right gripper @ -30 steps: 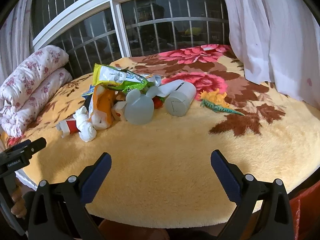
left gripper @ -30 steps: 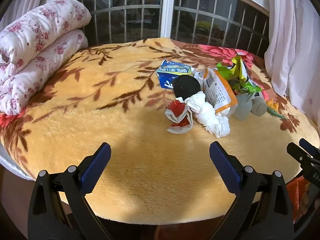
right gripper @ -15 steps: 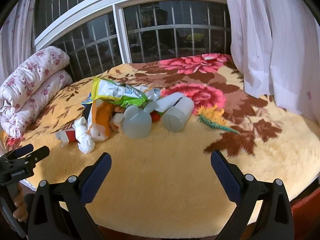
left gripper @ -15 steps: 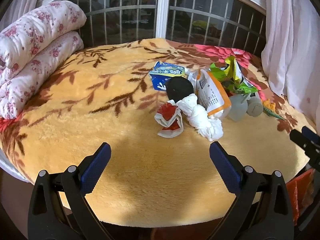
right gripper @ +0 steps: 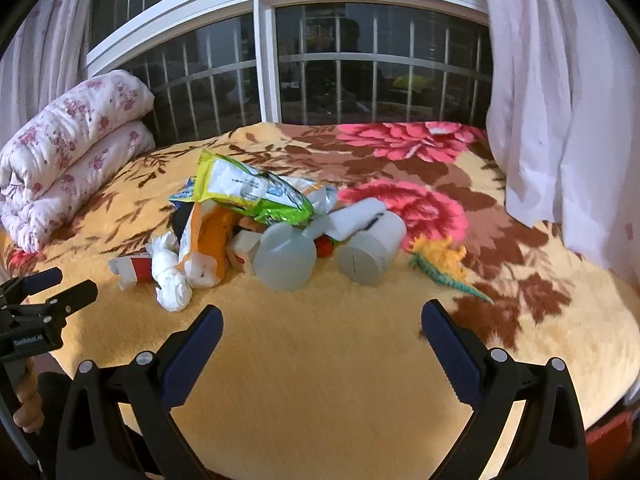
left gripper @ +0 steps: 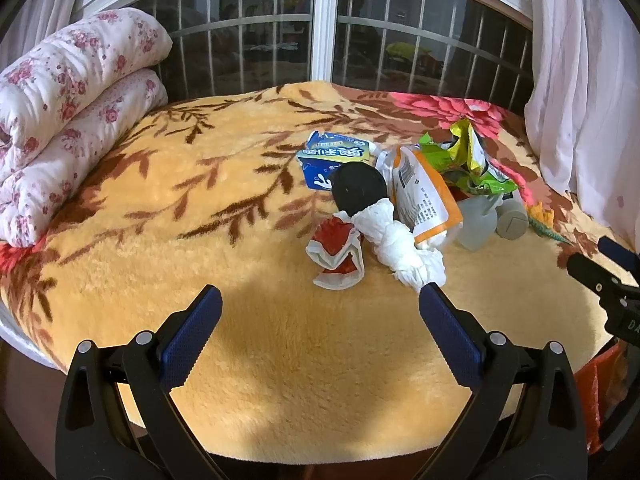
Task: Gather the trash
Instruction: 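Move both grippers toward the trash pile on the bed, then grasp the green-yellow snack wrapper with the right gripper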
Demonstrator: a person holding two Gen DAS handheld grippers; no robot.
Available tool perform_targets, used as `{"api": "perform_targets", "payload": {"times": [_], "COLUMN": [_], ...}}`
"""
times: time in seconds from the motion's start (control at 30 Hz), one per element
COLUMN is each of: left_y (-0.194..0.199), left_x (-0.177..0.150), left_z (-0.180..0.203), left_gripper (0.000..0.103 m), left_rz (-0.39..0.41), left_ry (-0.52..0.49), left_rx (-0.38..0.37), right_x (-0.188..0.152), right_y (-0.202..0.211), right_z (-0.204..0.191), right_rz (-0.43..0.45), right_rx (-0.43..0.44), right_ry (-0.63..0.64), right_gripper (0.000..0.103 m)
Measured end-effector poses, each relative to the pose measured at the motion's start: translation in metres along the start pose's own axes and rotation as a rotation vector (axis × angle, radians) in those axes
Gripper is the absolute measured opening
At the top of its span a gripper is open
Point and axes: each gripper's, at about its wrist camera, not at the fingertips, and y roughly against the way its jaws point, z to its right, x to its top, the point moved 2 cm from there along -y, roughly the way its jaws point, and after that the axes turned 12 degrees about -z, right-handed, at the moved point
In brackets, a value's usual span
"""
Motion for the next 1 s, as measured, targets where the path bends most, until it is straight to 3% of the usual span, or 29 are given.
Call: {"api": "perform_targets", "payload": {"times": [0.63, 1.0], "left_y": [-0.018, -0.023], "left_x": [0.009, 0.011], "left_z": [-0.006, -0.009], "left_gripper": [0.096, 0.096], "left_rz": [-0.024, -0.03], "left_ry": [0.011, 0.015], "left_rx": [-0.007, -0.004], "right_x": [0.051, 0.072], "right_y": [-0.036, -0.067], "right_z": [-0.018, -0.012], "right_rz": [0.002, -0.043], "right_rx": [-0.046, -0.061], "right_ry": [0.092, 0.105], "right_gripper": [0.098, 0.098]}}
